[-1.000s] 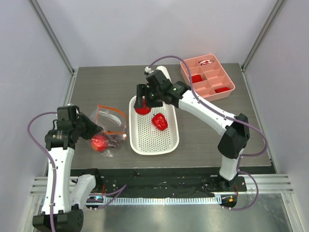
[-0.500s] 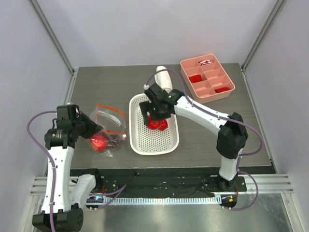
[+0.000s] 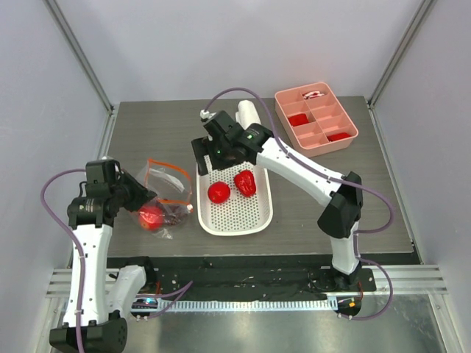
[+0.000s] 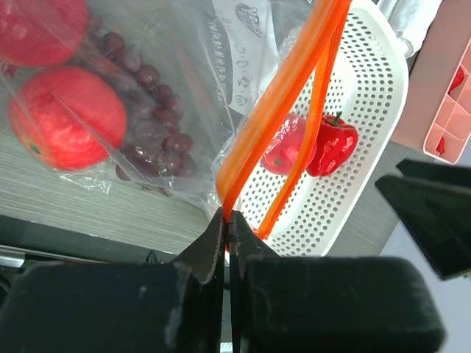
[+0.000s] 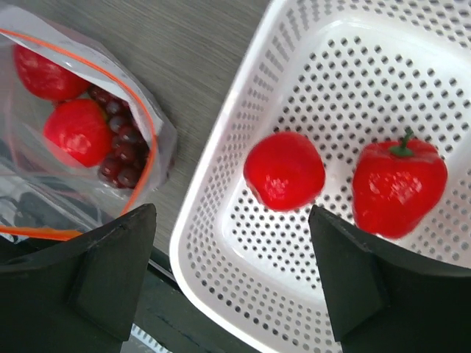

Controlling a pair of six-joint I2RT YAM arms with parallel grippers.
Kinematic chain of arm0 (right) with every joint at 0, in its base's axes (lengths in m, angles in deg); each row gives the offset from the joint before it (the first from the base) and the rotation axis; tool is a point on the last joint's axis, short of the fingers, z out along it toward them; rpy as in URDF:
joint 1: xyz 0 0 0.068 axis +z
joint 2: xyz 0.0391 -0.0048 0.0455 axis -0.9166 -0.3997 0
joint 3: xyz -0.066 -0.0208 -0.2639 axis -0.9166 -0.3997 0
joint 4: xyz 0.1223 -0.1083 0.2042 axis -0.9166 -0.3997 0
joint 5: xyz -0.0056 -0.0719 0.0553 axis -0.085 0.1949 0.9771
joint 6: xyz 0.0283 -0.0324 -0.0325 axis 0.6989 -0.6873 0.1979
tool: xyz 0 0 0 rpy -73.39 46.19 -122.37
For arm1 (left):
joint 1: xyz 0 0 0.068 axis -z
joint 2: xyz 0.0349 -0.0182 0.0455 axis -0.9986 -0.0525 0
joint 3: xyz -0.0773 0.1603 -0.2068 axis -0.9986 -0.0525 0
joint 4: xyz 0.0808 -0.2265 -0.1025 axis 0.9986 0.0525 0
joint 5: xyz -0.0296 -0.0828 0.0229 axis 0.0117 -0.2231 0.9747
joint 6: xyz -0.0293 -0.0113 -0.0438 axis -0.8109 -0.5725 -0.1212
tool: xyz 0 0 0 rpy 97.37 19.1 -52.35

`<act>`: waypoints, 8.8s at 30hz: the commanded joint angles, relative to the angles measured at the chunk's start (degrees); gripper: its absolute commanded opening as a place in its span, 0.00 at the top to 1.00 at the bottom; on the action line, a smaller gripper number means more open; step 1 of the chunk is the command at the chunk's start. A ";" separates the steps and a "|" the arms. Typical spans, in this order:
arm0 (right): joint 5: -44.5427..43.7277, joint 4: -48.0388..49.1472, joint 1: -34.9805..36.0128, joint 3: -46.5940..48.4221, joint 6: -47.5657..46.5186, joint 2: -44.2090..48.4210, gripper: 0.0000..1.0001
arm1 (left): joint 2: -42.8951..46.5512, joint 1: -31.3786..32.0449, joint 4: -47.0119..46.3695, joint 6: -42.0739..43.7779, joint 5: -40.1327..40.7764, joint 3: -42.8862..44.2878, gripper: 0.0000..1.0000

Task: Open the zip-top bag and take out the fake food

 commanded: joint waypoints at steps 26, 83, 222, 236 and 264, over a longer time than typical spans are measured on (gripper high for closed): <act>14.35 14.54 11.23 4.18 4.52 -16.94 0.44 | 3.41 0.12 -1.03 -0.68 -3.15 -1.17 1.00; 14.61 11.30 2.53 9.36 3.89 7.22 0.99 | 5.70 0.03 1.78 0.73 2.21 -6.80 1.00; -2.61 36.32 16.59 -7.68 -8.58 -21.95 0.01 | 20.81 0.12 14.61 -2.53 6.96 -7.76 1.00; -2.71 45.23 16.32 -14.90 -12.01 -14.23 0.65 | 21.69 0.12 13.82 -2.88 6.96 -9.87 1.00; 52.13 49.08 12.46 -15.87 7.23 4.32 0.79 | 7.28 0.12 4.77 5.30 8.98 4.28 1.00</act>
